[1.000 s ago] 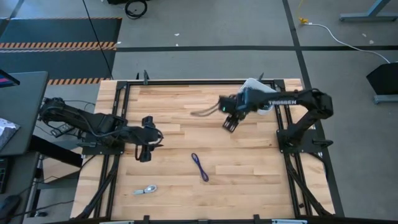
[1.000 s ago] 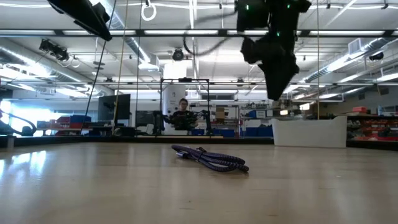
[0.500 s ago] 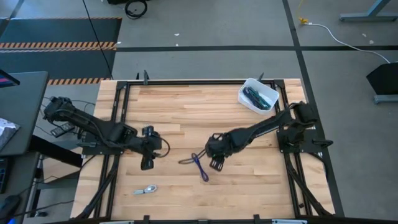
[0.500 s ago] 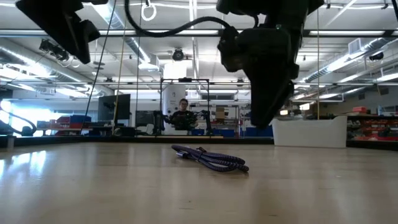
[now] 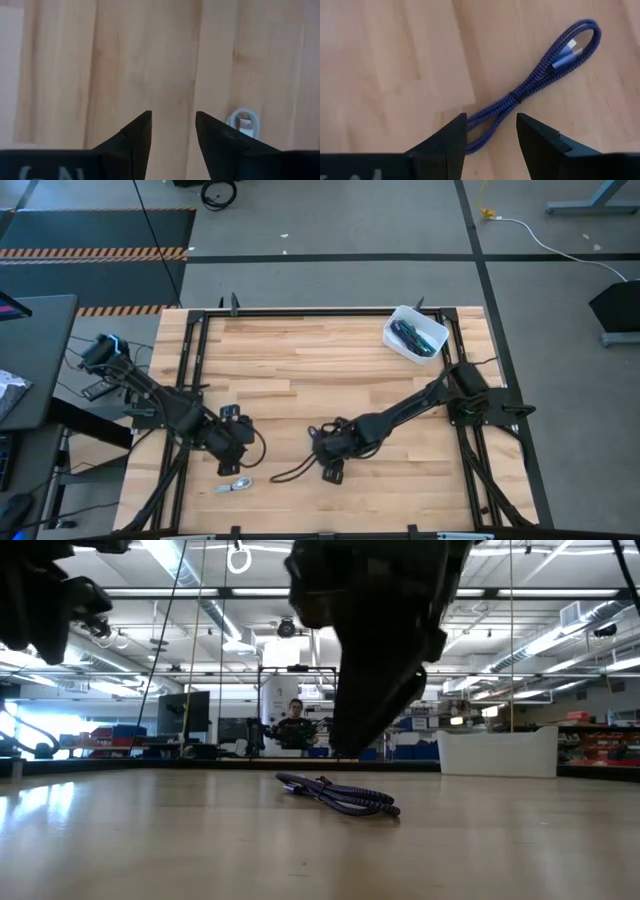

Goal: Pick and place USB-C Cables
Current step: Put the blue charger cable into the white bin

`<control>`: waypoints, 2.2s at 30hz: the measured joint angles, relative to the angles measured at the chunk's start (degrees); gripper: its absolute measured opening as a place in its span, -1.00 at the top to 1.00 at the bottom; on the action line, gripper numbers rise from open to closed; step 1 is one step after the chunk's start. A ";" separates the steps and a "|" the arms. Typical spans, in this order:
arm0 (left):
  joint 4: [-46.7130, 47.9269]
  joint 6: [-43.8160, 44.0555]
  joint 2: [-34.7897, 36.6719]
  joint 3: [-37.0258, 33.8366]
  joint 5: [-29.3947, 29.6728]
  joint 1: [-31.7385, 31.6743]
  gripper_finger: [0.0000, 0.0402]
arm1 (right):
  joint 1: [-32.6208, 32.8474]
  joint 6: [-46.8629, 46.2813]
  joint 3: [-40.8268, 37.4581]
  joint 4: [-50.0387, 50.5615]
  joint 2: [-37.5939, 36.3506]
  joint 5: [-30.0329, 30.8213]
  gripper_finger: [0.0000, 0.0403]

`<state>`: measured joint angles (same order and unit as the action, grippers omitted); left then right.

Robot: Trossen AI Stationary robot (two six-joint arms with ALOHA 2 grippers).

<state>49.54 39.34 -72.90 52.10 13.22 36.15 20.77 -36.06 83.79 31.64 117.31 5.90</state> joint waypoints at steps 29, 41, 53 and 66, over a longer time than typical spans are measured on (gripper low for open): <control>-0.17 10.22 -0.37 0.00 4.98 9.05 0.20 | 1.65 -0.51 13.59 13.87 8.17 4.90 0.13; -0.24 11.05 -0.35 0.00 5.43 9.15 0.20 | 2.36 0.83 13.59 9.71 10.28 4.04 0.13; 0.24 10.99 -0.59 -0.02 5.74 9.15 0.20 | 1.50 3.22 13.90 9.64 13.36 3.92 0.17; 0.13 11.01 -1.36 -0.02 6.11 9.15 0.20 | 0.84 8.01 13.30 24.26 10.40 13.18 0.91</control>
<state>49.67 50.35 -74.26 52.07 19.33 45.30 21.61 -28.05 97.09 55.90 127.71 19.08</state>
